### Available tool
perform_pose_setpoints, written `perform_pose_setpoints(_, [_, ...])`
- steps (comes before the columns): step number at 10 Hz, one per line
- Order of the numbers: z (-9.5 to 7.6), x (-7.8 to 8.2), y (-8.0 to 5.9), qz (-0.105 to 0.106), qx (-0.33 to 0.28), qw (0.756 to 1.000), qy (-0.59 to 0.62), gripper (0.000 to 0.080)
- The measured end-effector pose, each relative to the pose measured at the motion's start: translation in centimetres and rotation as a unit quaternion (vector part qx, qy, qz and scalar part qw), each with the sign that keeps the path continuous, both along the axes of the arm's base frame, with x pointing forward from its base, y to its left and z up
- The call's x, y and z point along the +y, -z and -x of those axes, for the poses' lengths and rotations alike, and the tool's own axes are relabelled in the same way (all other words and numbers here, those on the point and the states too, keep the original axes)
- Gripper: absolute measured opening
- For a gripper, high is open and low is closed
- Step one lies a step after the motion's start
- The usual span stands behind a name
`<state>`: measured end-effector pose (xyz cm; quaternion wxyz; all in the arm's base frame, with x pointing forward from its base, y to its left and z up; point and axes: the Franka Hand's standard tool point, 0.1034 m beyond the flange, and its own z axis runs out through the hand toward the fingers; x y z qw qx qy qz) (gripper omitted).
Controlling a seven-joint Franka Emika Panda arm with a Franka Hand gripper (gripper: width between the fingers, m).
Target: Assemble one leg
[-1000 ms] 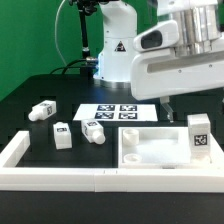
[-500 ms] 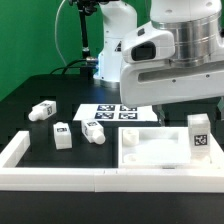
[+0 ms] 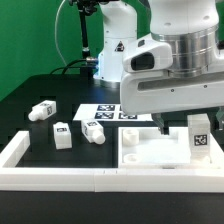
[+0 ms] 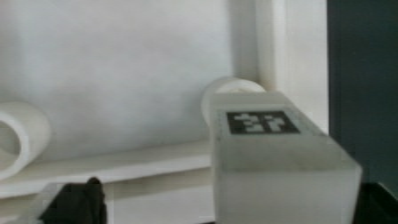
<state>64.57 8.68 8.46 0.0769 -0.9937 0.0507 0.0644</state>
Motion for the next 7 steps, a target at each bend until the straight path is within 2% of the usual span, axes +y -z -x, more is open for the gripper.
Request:
perform_pose_setpoints(2, [0.02, 0.06, 0.03, 0.005, 0.008, 0.999, 0.045, 0.0390])
perform_pose_setpoints(3, [0.02, 0.09, 0.03, 0.010, 0.015, 0.996, 0.090, 0.0285])
perform_pose_setpoints(6, [-0.01, 0.24, 0.12, 0.024, 0.031, 0.977, 0.207, 0.0285])
perform_pose_setpoints(7, [-0.15, 0.79, 0.13, 0.030, 0.022, 0.961, 0.274, 0.0285])
